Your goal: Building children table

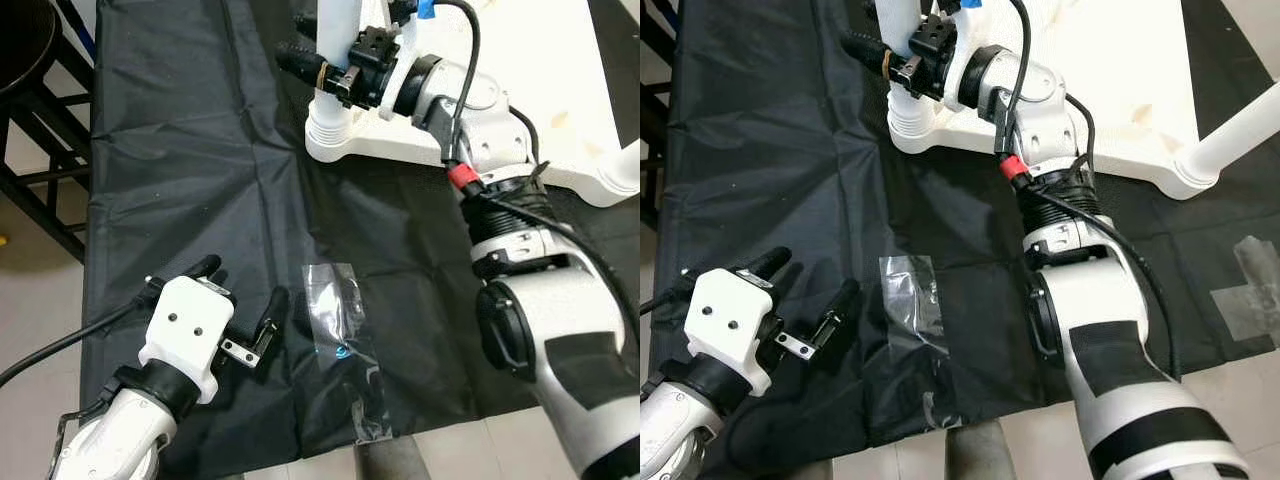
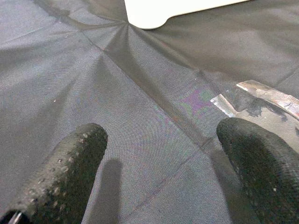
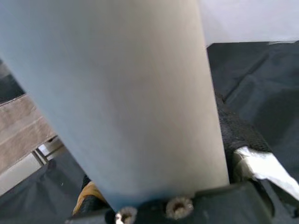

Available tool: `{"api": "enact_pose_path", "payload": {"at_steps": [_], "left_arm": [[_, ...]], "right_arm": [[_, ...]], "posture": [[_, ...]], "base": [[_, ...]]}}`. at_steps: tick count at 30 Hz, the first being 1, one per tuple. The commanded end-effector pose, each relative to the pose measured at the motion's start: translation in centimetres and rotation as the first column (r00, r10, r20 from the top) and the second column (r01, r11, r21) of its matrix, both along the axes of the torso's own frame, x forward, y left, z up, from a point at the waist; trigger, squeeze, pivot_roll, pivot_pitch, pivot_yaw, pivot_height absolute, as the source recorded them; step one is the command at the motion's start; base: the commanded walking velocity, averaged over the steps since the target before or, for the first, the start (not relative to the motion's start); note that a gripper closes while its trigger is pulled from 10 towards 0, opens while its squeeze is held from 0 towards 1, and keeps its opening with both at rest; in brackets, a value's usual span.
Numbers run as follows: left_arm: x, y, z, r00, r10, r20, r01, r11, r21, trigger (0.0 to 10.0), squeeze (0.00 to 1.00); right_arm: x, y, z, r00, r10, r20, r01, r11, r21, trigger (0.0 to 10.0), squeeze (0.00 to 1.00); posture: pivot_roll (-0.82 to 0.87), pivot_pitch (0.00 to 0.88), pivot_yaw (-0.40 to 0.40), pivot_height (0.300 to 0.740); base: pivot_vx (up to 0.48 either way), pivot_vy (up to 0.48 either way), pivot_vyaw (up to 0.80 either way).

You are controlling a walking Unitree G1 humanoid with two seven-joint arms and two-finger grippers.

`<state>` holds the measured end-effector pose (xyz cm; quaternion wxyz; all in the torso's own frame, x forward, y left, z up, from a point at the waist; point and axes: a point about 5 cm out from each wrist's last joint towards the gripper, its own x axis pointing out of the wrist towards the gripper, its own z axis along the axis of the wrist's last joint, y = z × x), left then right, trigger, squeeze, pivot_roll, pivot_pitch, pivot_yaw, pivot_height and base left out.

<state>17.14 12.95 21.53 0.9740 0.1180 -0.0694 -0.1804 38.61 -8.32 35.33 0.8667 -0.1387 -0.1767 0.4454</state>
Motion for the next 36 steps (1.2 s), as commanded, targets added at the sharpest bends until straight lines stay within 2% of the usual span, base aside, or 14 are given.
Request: {"api": "enact_pose_path", "payload": {"at_steps": [1,6,13,17,19,20,23,25,28,31,32,33,35,36], "left_arm": [[-0.1,-0.1,-0.5,1.000,-0.004,-0.021,0.004,1.000,0.000,10.0,0.00],[-0.1,-0.1,-0.5,1.000,-0.002,-0.020,0.002,1.000,0.005,10.0,0.00],[0.0,-0.1,-0.6,1.000,-0.005,-0.023,0.005,1.000,0.007,10.0,0.00],[0.0,-0.1,-0.6,1.000,-0.005,-0.023,0.005,1.000,0.008,10.0,0.00],[0.0,-0.1,-0.7,1.000,-0.002,-0.022,0.002,1.000,0.009,10.0,0.00],[0.0,-0.1,-0.7,1.000,-0.002,-0.022,0.002,1.000,0.009,10.0,0.00],[0.1,0.0,-0.6,1.000,0.006,-0.012,-0.006,1.000,0.005,10.0,0.00],[0.2,0.1,-0.5,1.000,0.010,-0.006,-0.010,1.000,0.002,10.0,0.00],[0.7,0.6,-0.1,0.999,0.049,0.014,-0.048,0.999,-0.020,10.0,0.00],[2.1,2.8,1.2,0.985,0.156,0.078,-0.154,0.987,-0.041,10.0,0.00],[2.1,2.8,1.2,0.985,0.156,0.078,-0.154,0.987,-0.041,10.0,0.00],[3.3,4.5,2.6,0.969,0.213,0.129,-0.206,0.976,-0.066,10.0,0.00],[3.6,4.9,3.1,0.964,0.222,0.144,-0.213,0.974,-0.074,10.0,0.00],[4.3,5.7,4.0,0.957,0.236,0.167,-0.219,0.969,-0.112,10.0,0.00]], "right_arm": [[1.2,-0.8,-6.1,0.963,-0.112,-0.246,0.095,0.992,-0.081,10.0,0.00],[0.6,-0.7,-6.5,0.936,-0.229,-0.267,0.229,0.973,-0.031,10.0,0.00],[-1.0,0.4,-7.9,0.896,-0.319,-0.309,0.324,0.945,-0.037,10.0,0.00],[-1.5,1.0,-8.1,0.888,-0.337,-0.313,0.342,0.939,-0.040,10.0,0.00],[-2.3,1.7,-8.6,0.857,-0.404,-0.321,0.411,0.910,-0.048,10.0,0.00],[-2.3,1.7,-8.6,0.857,-0.404,-0.321,0.411,0.910,-0.048,10.0,0.00],[-3.4,2.0,-9.4,0.785,-0.516,-0.343,0.534,0.844,-0.046,10.0,0.00],[-3.7,2.0,-9.6,0.767,-0.540,-0.347,0.560,0.827,-0.048,10.0,0.00],[-4.3,2.2,-9.9,0.746,-0.565,-0.353,0.588,0.807,-0.050,10.0,0.00],[-5.2,3.0,-10.3,0.748,-0.565,-0.349,0.585,0.809,-0.055,10.0,0.00],[-5.2,3.0,-10.3,0.748,-0.565,-0.349,0.585,0.809,-0.055,10.0,0.00],[-5.4,3.3,-10.5,0.748,-0.561,-0.356,0.582,0.811,-0.054,10.0,0.00],[-5.4,3.3,-10.6,0.748,-0.560,-0.356,0.582,0.811,-0.054,10.0,0.00],[-5.5,3.4,-10.6,0.744,-0.564,-0.358,0.587,0.808,-0.053,10.0,0.00]], "posture": [[-0.07,0.497,-0.077,0.740],[-0.06,0.496,-0.073,0.740],[-0.07,0.494,-0.067,0.740],[-0.07,0.494,-0.067,0.740],[-0.07,0.487,-0.073,0.740],[-0.07,0.487,-0.073,0.740],[-0.06,0.478,-0.075,0.740],[-0.06,0.476,-0.075,0.740],[-0.05,0.473,-0.076,0.740],[-0.05,0.455,-0.078,0.740],[-0.05,0.455,-0.078,0.740],[-0.04,0.446,-0.079,0.740],[-0.04,0.446,-0.079,0.740],[-0.04,0.433,-0.079,0.740]], "base": [[0.000,0.000,0.00],[0.000,0.000,0.00],[0.000,0.000,0.00],[0.000,0.000,0.00],[0.000,0.000,0.00],[0.000,0.000,0.00],[0.000,0.000,0.00],[0.000,0.000,0.00],[0.000,0.000,0.00],[0.000,0.000,0.00],[0.000,0.000,0.00],[0.000,0.000,0.00],[0.000,0.000,0.00],[0.000,0.000,0.00]]}}
